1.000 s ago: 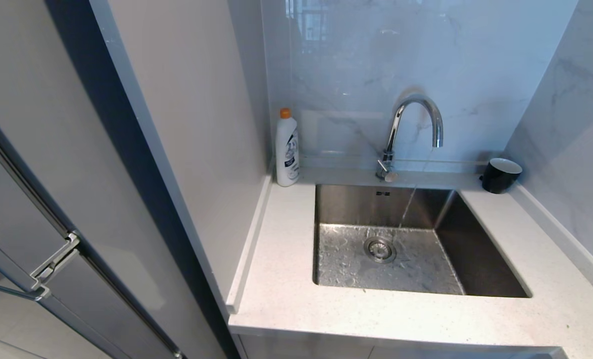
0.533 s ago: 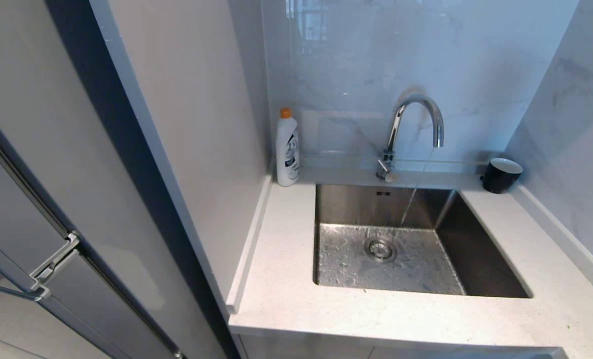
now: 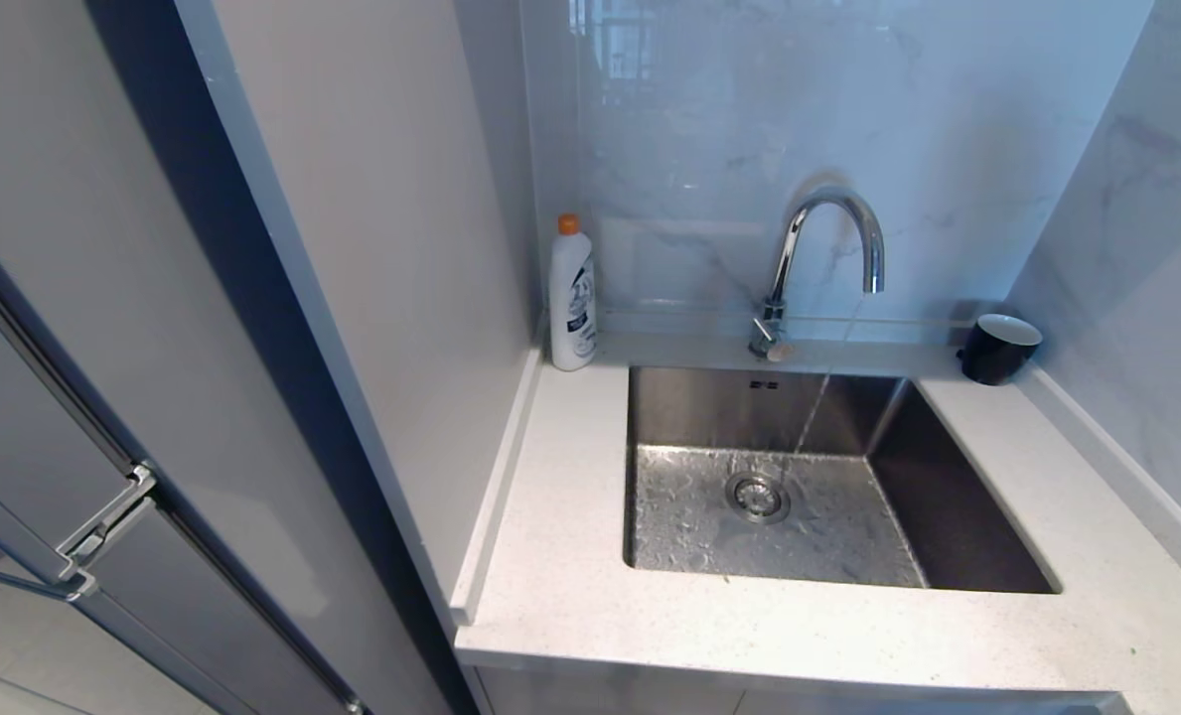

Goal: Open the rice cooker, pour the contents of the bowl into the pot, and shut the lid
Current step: Fill a bowl with water from the tap

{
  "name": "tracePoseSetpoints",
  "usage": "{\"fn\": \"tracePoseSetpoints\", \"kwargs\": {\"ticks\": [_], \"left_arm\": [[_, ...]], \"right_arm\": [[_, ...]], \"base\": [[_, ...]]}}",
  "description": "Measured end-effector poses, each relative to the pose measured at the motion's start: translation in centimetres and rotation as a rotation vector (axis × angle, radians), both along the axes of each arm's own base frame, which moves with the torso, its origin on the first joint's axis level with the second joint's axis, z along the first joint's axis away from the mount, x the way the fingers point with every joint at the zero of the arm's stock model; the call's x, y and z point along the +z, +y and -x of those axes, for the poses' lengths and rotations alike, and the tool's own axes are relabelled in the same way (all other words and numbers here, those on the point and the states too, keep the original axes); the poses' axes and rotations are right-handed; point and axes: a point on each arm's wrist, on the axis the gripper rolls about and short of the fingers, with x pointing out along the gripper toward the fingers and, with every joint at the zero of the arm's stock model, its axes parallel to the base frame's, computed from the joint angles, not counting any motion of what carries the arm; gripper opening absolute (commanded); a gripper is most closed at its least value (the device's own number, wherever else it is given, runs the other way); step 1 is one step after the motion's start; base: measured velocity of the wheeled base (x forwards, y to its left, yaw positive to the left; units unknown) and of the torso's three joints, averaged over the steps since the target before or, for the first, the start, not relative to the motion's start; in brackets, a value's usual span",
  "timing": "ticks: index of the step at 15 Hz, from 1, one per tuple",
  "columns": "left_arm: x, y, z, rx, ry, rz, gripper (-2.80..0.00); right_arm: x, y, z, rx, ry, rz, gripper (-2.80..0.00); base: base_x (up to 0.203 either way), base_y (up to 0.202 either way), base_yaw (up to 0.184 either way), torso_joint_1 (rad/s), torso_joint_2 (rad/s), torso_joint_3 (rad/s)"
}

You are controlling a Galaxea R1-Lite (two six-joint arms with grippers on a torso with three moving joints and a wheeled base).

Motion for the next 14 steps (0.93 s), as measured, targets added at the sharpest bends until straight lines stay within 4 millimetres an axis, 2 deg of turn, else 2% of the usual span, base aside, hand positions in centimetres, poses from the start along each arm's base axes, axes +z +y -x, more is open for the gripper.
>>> {"fn": "tracePoseSetpoints", "kwargs": {"ticks": [5,9,14], "left_arm": [[0.0,0.0,0.0,0.001,-0.001,0.001,-2.80],[0.0,0.0,0.0,0.002,0.000,0.001,-2.80],[0.0,0.0,0.0,0.001,0.000,0.001,-2.80]], "right_arm": [[-2.8,-4.4,1.1,-0.075,0.007,-0.066,-2.80],[-4.5,-6.7,1.5,-0.142,0.028,-0.156,-2.80],[-6.9,-10.5,2.2,-0.240,0.042,-0.199,-2.80]], "base": [[0.000,0.000,0.000,0.000,0.00,0.000],[0.000,0.000,0.000,0.000,0.00,0.000],[0.000,0.000,0.000,0.000,0.00,0.000]]}}
